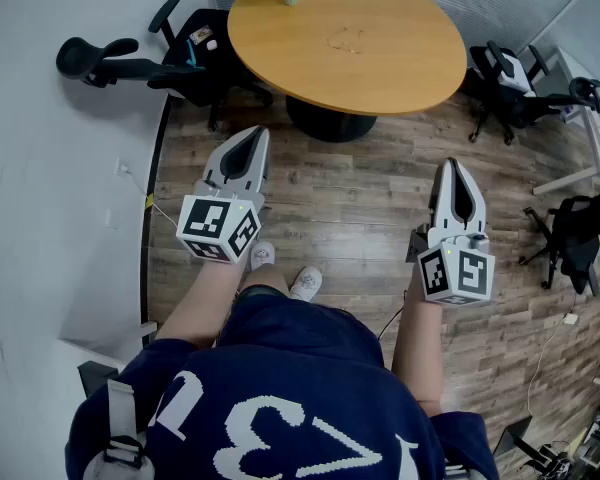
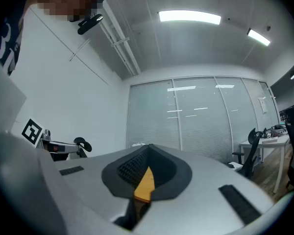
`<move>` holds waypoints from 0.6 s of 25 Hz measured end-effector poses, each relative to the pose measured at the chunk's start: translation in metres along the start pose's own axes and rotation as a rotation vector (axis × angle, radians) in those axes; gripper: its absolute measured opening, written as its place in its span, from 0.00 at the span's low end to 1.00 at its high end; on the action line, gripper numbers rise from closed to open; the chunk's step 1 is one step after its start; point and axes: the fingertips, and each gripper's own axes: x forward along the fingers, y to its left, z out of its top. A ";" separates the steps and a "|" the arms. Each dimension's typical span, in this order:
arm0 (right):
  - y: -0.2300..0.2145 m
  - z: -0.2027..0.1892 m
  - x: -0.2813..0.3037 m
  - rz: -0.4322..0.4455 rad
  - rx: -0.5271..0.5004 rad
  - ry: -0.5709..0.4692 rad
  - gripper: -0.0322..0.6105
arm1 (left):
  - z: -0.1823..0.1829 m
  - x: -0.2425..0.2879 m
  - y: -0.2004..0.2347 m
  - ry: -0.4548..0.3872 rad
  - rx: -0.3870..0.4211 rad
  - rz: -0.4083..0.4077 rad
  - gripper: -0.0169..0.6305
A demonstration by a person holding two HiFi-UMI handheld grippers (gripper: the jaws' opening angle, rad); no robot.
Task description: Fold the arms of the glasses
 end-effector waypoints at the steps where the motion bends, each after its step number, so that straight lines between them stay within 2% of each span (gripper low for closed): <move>1: 0.001 0.001 0.000 0.002 0.002 -0.002 0.09 | -0.001 -0.001 0.000 0.000 0.001 0.000 0.05; 6: 0.003 0.003 0.003 0.018 0.011 -0.002 0.09 | 0.000 -0.001 -0.001 0.002 0.006 0.000 0.05; 13: 0.003 0.004 0.019 0.076 0.132 -0.042 0.09 | 0.002 0.003 0.003 0.007 0.013 0.002 0.05; 15: 0.005 0.002 0.025 0.084 0.135 -0.036 0.09 | 0.001 0.006 0.008 0.011 0.012 0.005 0.05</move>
